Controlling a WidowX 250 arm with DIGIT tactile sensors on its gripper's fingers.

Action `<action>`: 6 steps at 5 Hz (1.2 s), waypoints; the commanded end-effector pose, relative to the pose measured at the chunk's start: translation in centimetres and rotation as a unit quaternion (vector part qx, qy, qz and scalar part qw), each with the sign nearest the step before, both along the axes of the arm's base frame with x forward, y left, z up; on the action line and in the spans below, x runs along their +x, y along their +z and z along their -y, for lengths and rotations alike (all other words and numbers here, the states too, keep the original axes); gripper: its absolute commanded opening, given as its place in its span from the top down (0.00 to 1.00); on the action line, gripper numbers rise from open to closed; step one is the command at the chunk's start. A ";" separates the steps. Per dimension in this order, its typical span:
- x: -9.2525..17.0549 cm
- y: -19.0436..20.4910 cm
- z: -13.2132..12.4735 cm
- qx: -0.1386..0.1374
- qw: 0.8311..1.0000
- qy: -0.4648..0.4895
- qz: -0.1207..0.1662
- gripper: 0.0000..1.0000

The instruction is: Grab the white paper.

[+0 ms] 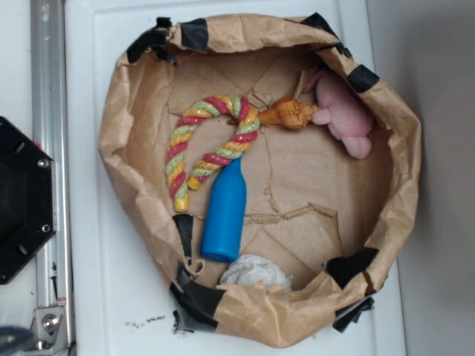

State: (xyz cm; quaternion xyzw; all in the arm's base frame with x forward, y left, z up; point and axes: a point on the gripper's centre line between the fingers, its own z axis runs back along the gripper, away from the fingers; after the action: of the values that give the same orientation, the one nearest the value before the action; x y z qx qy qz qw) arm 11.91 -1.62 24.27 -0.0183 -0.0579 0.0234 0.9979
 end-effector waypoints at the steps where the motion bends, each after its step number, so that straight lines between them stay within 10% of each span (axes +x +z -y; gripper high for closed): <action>1: 0.0 0.0 0.0 0.000 1.000 0.000 0.000 0.00; 3: 8.3 -2.7 -1.9 -0.002 0.990 0.131 -0.058 0.00; 6: 14.8 -10.4 1.9 -0.017 0.925 0.348 -0.153 0.00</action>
State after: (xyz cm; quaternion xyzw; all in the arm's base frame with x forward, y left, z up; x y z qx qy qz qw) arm 26.81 -3.90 12.90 -0.0011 0.1141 0.3772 0.9191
